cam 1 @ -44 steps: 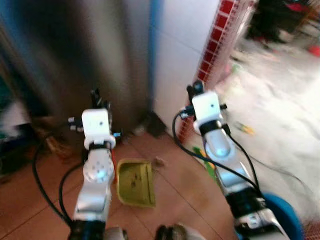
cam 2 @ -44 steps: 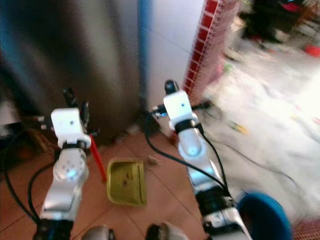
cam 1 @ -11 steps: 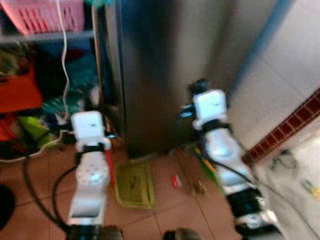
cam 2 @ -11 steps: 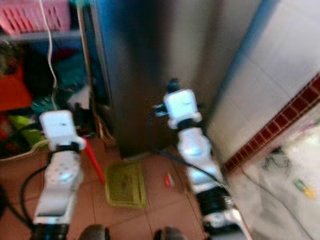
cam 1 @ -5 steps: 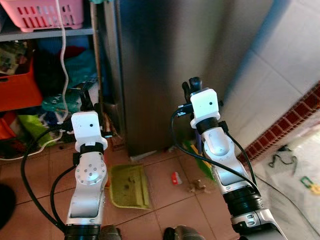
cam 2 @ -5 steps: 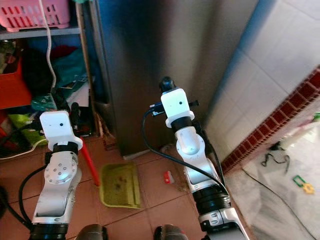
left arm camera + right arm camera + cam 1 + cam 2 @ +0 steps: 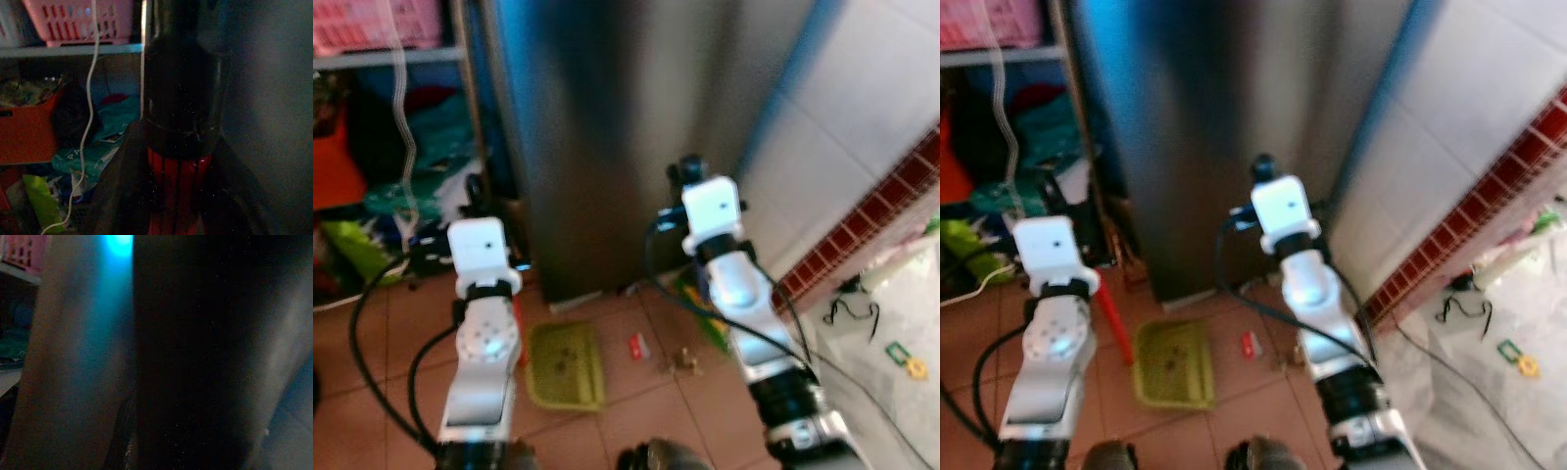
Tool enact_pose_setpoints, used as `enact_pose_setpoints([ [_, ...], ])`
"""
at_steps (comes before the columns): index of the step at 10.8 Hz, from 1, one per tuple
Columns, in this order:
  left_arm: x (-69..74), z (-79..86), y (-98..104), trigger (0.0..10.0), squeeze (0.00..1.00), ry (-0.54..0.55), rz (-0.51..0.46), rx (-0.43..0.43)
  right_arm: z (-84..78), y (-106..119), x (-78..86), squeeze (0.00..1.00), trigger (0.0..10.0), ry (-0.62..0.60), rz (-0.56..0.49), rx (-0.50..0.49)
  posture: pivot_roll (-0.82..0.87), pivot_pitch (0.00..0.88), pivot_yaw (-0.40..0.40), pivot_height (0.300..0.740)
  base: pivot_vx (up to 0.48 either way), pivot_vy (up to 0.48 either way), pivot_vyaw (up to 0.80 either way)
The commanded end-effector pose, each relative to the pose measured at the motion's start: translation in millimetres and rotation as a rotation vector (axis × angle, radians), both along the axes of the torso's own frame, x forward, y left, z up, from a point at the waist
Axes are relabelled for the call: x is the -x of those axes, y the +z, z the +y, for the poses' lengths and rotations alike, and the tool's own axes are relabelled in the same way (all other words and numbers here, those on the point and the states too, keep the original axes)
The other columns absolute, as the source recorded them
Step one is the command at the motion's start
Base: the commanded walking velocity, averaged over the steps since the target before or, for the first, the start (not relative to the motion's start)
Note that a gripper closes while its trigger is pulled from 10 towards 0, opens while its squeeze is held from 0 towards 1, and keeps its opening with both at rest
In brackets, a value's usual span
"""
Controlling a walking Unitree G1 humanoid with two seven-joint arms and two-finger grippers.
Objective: Sweep floor
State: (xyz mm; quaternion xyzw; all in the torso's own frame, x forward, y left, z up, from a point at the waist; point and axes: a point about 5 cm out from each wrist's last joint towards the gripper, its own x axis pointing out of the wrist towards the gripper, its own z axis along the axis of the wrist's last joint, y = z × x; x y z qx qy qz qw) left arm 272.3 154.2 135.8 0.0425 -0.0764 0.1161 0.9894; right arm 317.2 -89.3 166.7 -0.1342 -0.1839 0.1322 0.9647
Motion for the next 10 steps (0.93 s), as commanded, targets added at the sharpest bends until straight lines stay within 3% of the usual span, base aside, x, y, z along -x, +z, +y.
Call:
enact_pose_setpoints([
  [1,-1.0,-5.6,11.2,10.0,0.00,-0.019,-0.052,0.003,-6.5,14.0,0.1,0.00,10.0,-0.005,-0.074,0.020,0.01,0.061,-0.081,0.740,0.000,-0.326,0.00],
  [4,0.2,-0.7,10.7,10.0,0.00,0.018,-0.060,-0.005,-9.6,7.9,-3.0,0.00,10.0,-0.020,-0.014,-0.013,0.01,0.062,-0.084,0.740,0.000,-0.206,0.00],
  [7,0.6,15.9,4.6,10.0,0.00,0.123,-0.064,-0.098,-18.0,-7.5,-11.7,0.00,10.0,-0.021,0.109,-0.211,0.01,0.069,-0.088,0.740,0.000,0.000,0.00],
  [9,-2.7,22.1,1.1,10.0,0.00,0.148,-0.078,-0.173,-31.1,-9.2,-18.7,0.00,10.0,-0.059,0.122,-0.231,0.01,0.083,-0.094,0.740,0.000,0.000,0.00],
  [10,-4.2,21.1,-1.6,10.0,0.00,0.155,-0.066,-0.168,-34.5,-11.9,-20.9,0.00,10.0,-0.084,0.134,-0.245,0.01,0.085,-0.094,0.740,0.000,0.000,0.00],
])
